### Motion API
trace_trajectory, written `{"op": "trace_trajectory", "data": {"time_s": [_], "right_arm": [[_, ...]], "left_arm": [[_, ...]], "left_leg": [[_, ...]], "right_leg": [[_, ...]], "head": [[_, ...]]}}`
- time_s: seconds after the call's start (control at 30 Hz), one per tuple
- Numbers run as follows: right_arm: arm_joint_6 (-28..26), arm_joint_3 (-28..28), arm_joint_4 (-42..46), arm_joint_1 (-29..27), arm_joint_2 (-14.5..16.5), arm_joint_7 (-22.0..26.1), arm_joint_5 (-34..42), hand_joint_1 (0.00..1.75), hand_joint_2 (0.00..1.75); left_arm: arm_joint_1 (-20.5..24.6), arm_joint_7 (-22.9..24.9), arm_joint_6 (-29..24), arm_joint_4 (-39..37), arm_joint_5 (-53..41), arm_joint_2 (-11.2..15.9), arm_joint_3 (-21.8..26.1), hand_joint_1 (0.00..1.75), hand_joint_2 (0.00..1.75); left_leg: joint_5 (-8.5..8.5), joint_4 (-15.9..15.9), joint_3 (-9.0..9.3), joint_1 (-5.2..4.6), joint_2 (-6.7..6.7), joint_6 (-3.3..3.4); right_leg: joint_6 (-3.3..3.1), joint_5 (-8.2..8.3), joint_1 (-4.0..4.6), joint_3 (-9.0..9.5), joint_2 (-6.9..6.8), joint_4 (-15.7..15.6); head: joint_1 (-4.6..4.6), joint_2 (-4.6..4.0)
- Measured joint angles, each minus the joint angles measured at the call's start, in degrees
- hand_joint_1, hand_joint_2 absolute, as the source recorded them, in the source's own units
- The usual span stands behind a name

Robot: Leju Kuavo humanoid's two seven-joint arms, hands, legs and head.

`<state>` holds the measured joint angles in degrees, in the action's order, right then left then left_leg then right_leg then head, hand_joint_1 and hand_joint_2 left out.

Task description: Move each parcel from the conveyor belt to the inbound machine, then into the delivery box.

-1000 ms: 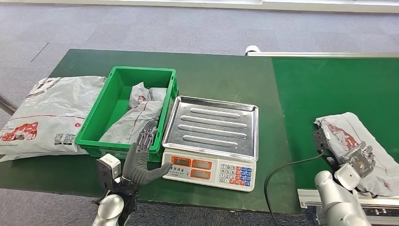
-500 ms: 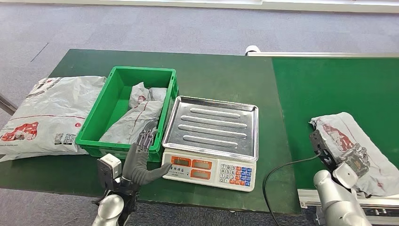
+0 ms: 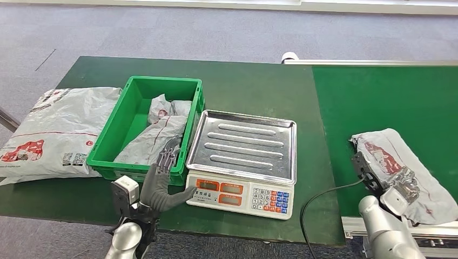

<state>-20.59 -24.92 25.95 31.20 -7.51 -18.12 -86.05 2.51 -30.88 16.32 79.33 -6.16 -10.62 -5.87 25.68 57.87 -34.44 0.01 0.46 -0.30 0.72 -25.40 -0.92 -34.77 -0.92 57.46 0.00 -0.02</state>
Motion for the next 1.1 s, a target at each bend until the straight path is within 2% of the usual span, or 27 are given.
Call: {"op": "trace_trajectory", "data": {"time_s": [0.3, 1.1], "right_arm": [[2.02, -0.19, -1.2, 0.08, 0.22, 0.52, -0.15, 0.0, 1.75], [1.88, -0.2, -2.93, 1.15, 0.29, 0.31, -0.38, 0.0, 1.75]], "left_arm": [[0.36, -0.19, -0.39, -0.52, 0.0, 0.02, 0.11, 0.0, 1.75], [0.47, -0.33, -0.61, -0.75, 0.0, 0.04, 0.42, 0.0, 1.75]], "left_leg": [[0.0, 0.0, -0.01, 0.0, 0.0, 0.0], [0.0, 0.0, -0.01, 0.0, 0.0, 0.0]], "right_leg": [[0.0, 0.0, 0.0, 0.0, 0.0, 0.0], [0.01, 0.0, 0.0, 0.0, 0.0, 0.0]], "head": [[0.0, 0.0], [0.0, 0.0]]}}
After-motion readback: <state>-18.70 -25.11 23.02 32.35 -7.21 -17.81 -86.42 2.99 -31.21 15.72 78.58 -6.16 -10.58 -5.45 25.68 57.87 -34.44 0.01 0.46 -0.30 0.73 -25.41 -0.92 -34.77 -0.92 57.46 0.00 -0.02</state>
